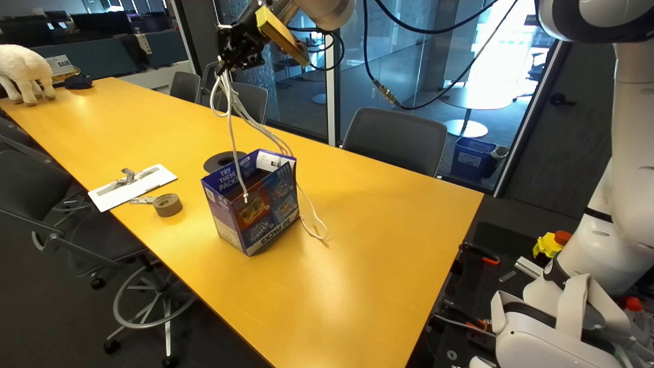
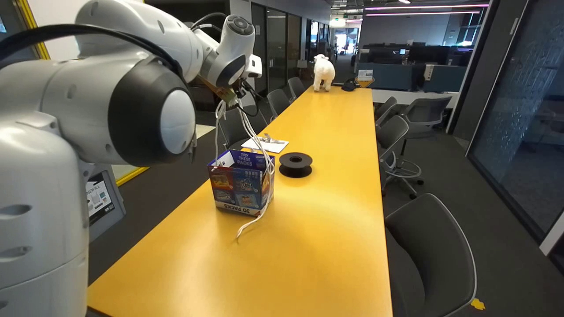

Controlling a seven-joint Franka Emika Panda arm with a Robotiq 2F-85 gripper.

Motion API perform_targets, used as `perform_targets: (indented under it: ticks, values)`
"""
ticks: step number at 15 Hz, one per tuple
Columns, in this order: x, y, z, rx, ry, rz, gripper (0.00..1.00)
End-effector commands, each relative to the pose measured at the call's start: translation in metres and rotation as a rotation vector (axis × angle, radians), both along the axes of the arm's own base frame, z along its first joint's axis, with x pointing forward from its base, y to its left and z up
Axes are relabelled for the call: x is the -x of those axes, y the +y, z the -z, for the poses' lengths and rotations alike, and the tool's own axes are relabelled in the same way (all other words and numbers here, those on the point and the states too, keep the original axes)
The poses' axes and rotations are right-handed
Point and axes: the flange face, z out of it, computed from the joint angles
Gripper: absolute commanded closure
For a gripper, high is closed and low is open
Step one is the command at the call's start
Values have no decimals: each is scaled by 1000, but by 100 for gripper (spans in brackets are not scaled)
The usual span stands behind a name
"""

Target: Place the two white ropes inside the blue box

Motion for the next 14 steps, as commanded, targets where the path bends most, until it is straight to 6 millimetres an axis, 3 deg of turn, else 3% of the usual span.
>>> perform_targets:
  ticks: [1,5,8,14]
  values:
    - [-12,-1,-13,-81,-76,156,95]
    - [-17,-10,-22,-137,-146,297,95]
    - [-24,-15,-15,-131,-183,359,95]
    - [-47,1,53,-32,-143,372,96]
